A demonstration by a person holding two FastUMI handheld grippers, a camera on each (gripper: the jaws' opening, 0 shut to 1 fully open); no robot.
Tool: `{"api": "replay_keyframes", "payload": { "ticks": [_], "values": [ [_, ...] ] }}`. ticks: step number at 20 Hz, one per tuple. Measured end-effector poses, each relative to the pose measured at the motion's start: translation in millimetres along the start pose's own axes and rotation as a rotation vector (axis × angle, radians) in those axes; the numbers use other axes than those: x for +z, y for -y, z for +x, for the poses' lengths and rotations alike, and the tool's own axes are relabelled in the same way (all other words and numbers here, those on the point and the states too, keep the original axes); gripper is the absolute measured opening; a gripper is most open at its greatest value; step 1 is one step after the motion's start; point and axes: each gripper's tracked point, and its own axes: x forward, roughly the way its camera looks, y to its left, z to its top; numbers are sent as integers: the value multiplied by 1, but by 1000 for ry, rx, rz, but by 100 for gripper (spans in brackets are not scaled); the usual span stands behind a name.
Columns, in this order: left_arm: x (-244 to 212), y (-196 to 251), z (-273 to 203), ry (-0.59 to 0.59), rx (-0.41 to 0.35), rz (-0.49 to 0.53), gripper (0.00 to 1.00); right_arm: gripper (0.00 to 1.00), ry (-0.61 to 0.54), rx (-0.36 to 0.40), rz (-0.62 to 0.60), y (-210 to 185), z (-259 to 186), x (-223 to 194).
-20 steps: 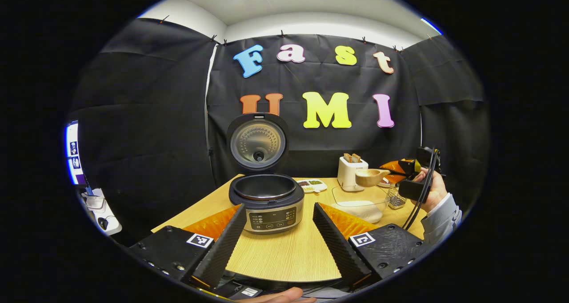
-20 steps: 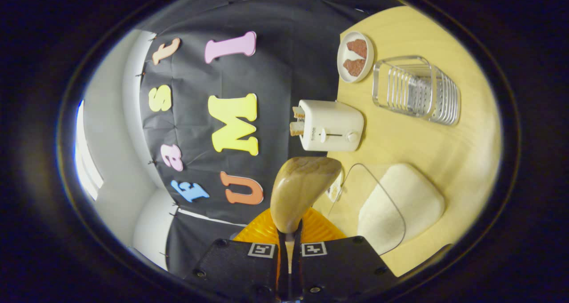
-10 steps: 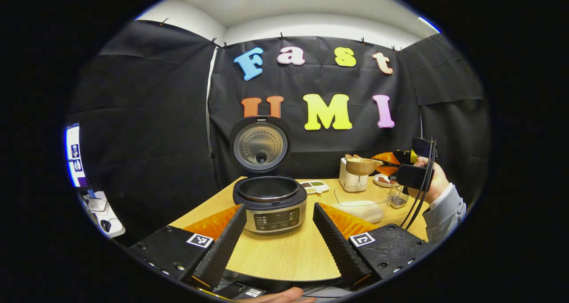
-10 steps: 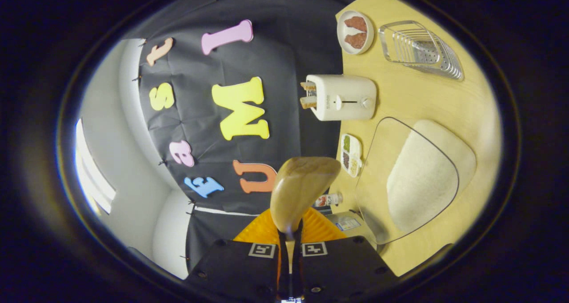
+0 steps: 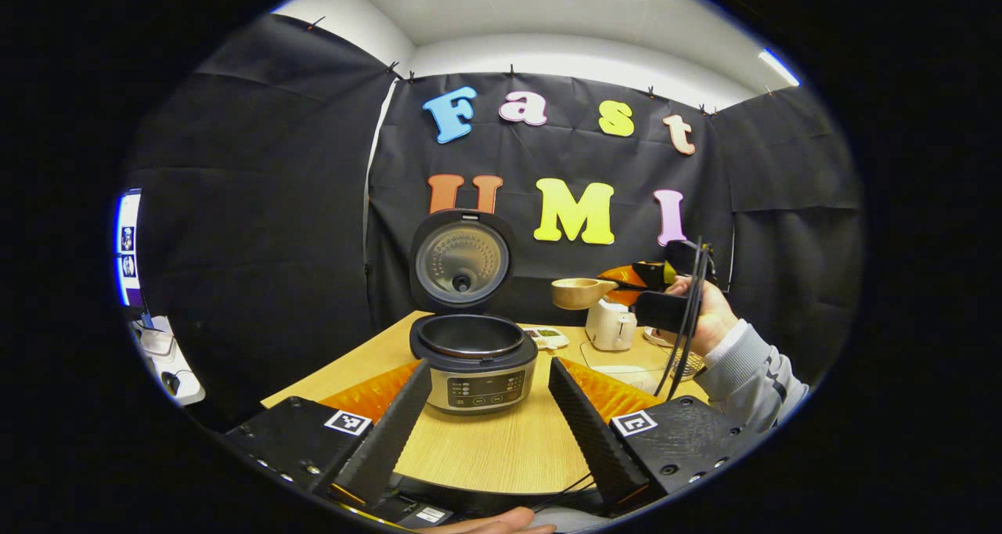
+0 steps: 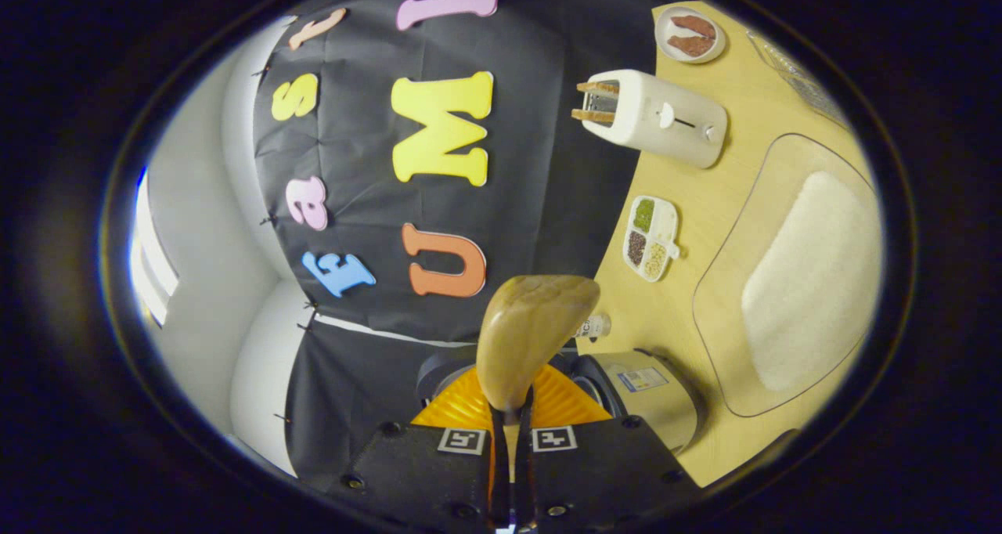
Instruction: Close the left gripper, press the button to open the rice cooker; take a wooden spoon from the chopstick holder with the right hand, scoop a spoonful of rice and pour it into the rice cooker, then put the wooden spoon back into the chopstick holder.
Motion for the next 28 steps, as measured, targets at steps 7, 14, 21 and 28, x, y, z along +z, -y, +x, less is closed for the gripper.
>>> {"api": "replay_keyframes", "payload": {
  "ticks": [7,14,21,28],
  "values": [
    [-4,-16,-2,-6,6,19,96,8,-36,-123,-339,-2,61,-37],
    [-6,-30,-1,20,32,57,96,8,-9,-183,-871,-20,92,-65],
    [-6,-26,-6,27,-8,27,96,8,-38,-194,-1202,-20,104,-99],
    [-8,-42,-11,27,26,20,96,8,-49,-159,-1502,-27,109,-135]
  ]
}}
